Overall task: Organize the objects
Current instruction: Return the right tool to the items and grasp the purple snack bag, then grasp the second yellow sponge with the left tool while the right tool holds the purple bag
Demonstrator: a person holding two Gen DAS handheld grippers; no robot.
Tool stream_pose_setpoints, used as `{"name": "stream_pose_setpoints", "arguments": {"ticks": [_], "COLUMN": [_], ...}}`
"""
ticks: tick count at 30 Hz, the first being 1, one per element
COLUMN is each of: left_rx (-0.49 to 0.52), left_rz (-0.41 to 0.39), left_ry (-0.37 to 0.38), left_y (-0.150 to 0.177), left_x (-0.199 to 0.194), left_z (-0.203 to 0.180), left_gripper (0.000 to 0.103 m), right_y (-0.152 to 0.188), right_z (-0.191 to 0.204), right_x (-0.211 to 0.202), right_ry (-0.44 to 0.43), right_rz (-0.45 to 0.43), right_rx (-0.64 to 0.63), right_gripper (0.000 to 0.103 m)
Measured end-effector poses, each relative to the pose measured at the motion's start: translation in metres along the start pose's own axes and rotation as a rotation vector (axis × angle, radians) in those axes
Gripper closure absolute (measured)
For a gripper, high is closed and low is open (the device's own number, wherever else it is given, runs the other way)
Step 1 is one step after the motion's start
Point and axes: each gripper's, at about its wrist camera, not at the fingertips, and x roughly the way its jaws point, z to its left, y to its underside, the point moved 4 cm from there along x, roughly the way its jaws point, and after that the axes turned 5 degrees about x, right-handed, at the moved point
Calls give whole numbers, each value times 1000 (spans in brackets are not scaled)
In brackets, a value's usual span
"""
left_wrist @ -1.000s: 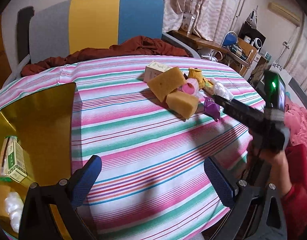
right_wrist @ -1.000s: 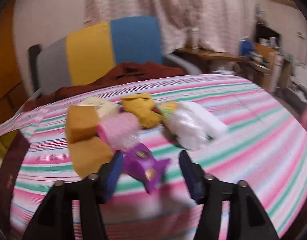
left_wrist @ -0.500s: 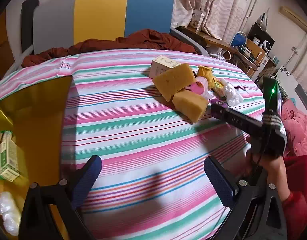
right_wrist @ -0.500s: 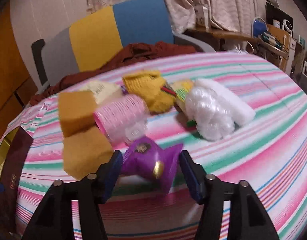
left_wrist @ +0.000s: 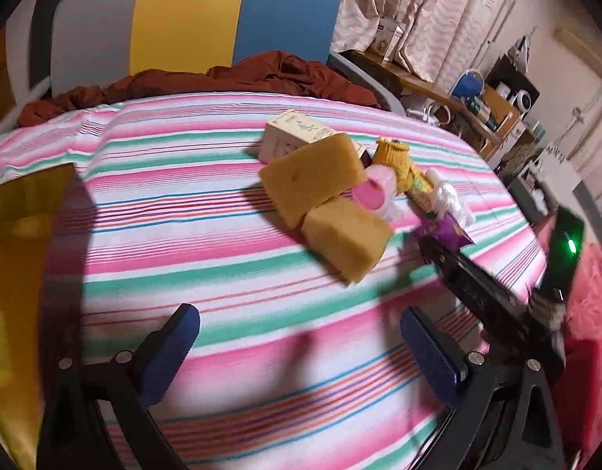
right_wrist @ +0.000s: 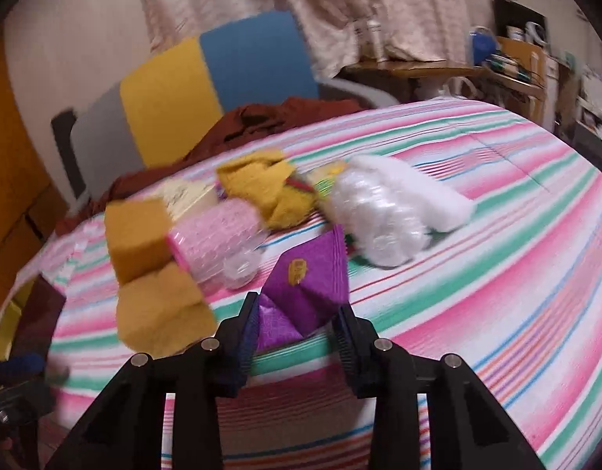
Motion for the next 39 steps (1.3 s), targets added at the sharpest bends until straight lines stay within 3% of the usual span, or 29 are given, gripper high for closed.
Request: {"name": "stream_pose_setpoints", "arguments": {"ticks": [6, 10, 13, 14, 15, 16, 21, 34, 39], "left_rx": [-55, 40, 31, 23, 18, 18, 108, 34, 18], "left_rz": [37, 6, -8, -2, 20, 40, -33, -112, -109], "left_ry": [51, 44, 38, 47, 56, 58, 73, 69, 91], "left_y": [-19, -30, -40, -42, -42, -40, -28, 22, 38], "left_x": [41, 55, 67, 72, 79, 84, 72, 24, 8], "left_z": [-16, -33, -33, -32, -31, -28, -25, 7, 9], "left_gripper": [0, 0, 3, 11, 28, 31, 40, 41, 41], "right_y": [0, 0, -1, 0, -1, -1, 0, -1, -1], "right_z": [-12, -15, -18, -18, -18, -19, -19, -18, -14], "right_x": [-15, -15, -13, -14, -13, -13, -11, -15, -14], "right_ry": [13, 36, 43, 45, 44, 43, 37, 34, 34], "right_rz": [-73, -86, -87, -87, -88, -87, -89, -113, -111], "right_rx": [78, 95, 97, 98, 98, 100, 106, 90, 69], "right_gripper": [67, 67, 67, 66, 66, 66, 66, 66, 66]}}
